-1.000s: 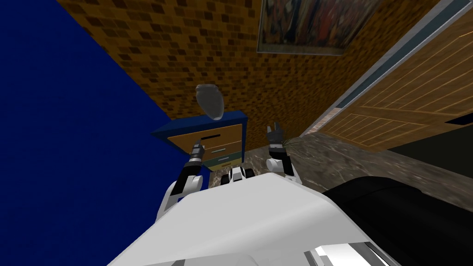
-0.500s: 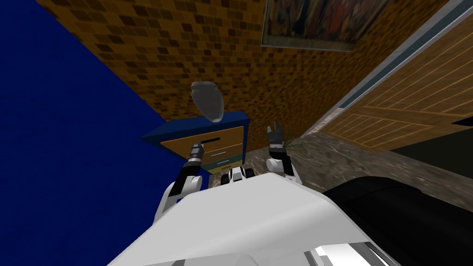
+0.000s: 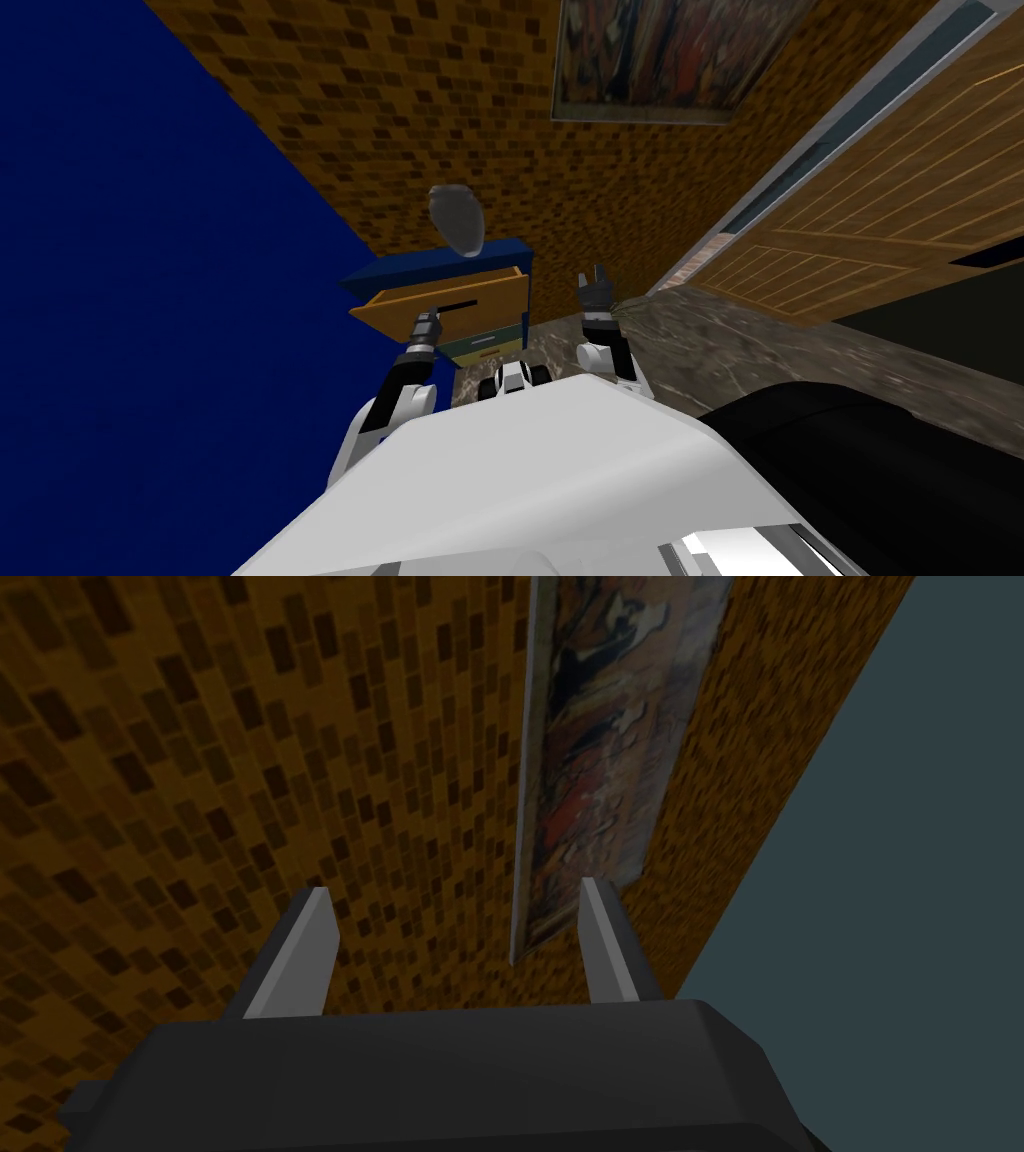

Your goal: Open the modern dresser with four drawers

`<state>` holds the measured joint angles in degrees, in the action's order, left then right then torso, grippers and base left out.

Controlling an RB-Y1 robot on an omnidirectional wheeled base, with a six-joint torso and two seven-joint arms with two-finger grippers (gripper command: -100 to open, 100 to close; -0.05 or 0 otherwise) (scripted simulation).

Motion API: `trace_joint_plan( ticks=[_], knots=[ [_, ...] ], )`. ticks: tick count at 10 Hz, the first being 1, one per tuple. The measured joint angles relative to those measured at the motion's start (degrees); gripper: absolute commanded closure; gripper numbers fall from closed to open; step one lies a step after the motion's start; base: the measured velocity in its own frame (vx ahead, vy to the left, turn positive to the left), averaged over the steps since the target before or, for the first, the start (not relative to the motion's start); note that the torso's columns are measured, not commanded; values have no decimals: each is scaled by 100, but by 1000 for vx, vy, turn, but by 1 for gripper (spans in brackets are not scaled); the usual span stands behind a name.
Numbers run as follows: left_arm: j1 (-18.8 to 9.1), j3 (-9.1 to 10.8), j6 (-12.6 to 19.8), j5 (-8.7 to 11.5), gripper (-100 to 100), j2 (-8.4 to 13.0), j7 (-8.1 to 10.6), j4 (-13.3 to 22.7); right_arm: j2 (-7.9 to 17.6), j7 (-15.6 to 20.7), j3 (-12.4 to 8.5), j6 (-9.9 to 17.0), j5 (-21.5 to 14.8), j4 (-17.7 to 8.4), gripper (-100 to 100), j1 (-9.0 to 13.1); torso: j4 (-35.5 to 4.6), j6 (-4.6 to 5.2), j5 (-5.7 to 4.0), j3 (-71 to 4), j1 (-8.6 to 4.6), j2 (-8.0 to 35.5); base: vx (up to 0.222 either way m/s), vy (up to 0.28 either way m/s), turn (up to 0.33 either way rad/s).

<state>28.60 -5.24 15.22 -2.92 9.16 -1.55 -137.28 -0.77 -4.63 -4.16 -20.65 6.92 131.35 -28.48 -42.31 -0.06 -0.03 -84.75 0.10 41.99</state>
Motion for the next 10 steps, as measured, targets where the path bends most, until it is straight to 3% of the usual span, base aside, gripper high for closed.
trace_joint_plan(
  ticks=[2,3,10],
  knots=[
    [49,-25,-10,6,100,20,1,-64,0,0,0,0,0,0,0,1,8,3,6,22,-8,34,-188,-17,27],
    [82,-35,-23,10,-100,35,3,-86,0,0,0,0,0,0,0,1,10,5,7,25,-9,35,-78,-13,14],
    [-68,80,980,104,-100,223,121,-934,0,0,-1,0,0,1,0,-2,-12,3,-3,31,-14,53,28,-1,5]
  ],
)
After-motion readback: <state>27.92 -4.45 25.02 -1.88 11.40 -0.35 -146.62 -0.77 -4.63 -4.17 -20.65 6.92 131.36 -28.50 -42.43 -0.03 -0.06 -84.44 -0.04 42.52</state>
